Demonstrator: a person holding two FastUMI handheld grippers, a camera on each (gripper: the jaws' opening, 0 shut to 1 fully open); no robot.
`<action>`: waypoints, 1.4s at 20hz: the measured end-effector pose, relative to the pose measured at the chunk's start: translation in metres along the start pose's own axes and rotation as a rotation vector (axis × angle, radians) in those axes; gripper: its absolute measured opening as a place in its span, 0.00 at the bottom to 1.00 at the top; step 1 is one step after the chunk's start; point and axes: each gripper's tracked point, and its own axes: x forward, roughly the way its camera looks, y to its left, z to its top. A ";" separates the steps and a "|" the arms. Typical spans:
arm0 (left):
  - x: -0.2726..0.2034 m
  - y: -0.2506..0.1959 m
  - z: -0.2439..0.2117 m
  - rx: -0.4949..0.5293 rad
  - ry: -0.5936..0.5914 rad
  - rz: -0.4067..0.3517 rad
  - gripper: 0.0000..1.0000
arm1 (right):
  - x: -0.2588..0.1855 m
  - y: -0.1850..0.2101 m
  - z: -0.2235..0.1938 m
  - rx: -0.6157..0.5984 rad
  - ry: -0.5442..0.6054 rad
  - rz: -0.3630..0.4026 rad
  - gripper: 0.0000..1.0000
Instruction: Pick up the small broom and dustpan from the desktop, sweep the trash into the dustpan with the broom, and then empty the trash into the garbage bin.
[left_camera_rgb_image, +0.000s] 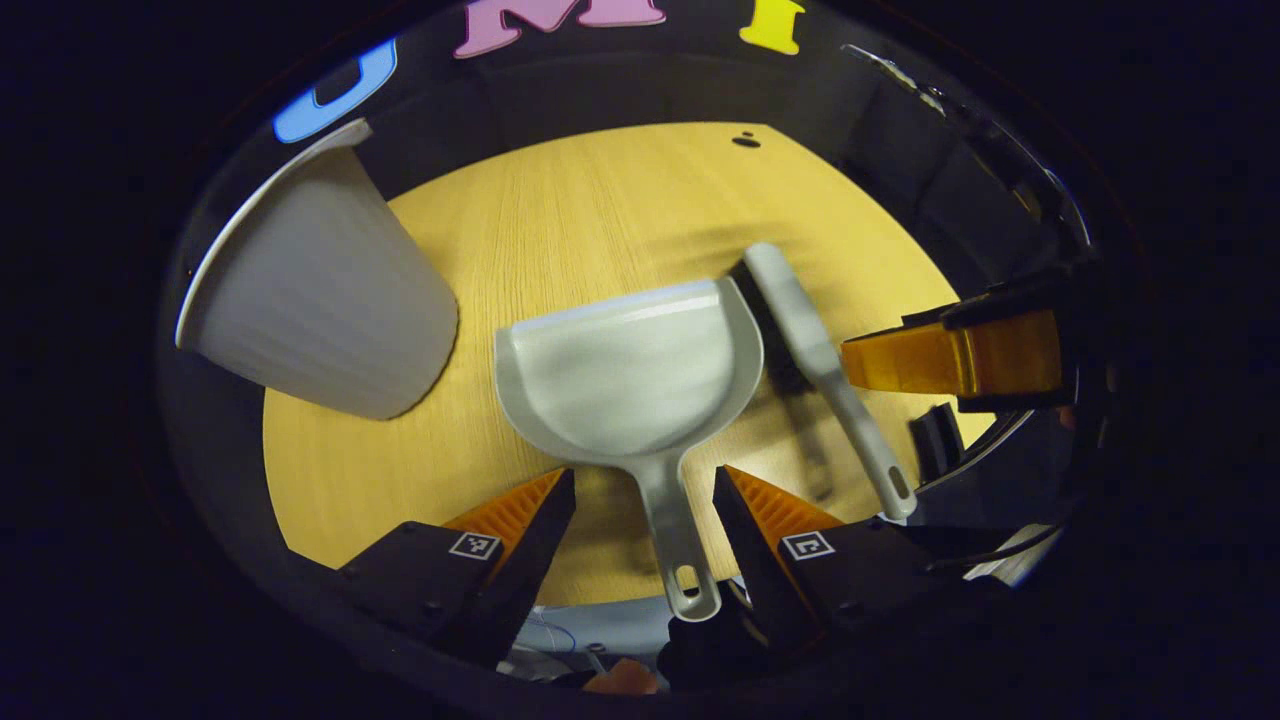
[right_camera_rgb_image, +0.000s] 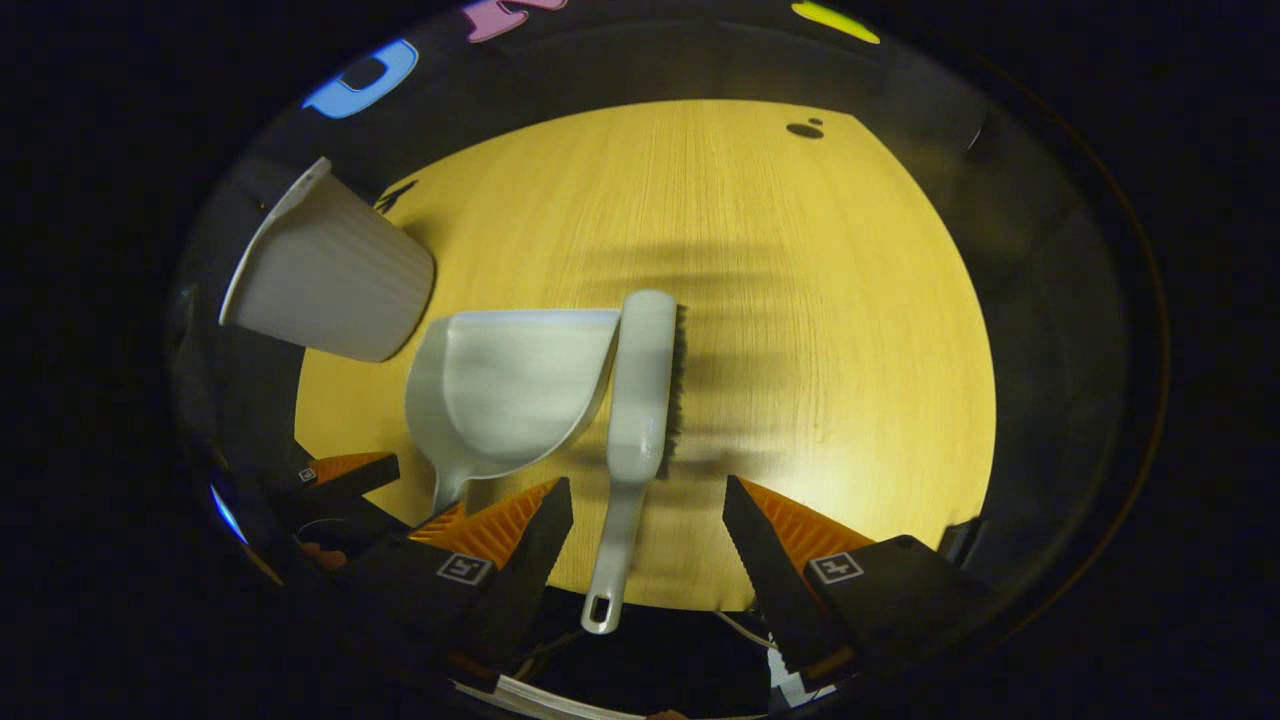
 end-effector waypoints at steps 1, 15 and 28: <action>-0.012 -0.001 0.004 -0.004 -0.056 -0.014 0.84 | -0.015 0.002 0.007 -0.002 -0.047 0.002 0.99; -0.111 0.001 0.023 -0.053 -0.910 0.054 0.84 | -0.241 0.062 0.087 -0.255 -0.840 -0.102 0.98; -0.118 -0.015 -0.006 -0.360 -1.124 0.208 0.80 | -0.338 0.068 0.064 -0.328 -1.069 0.141 0.98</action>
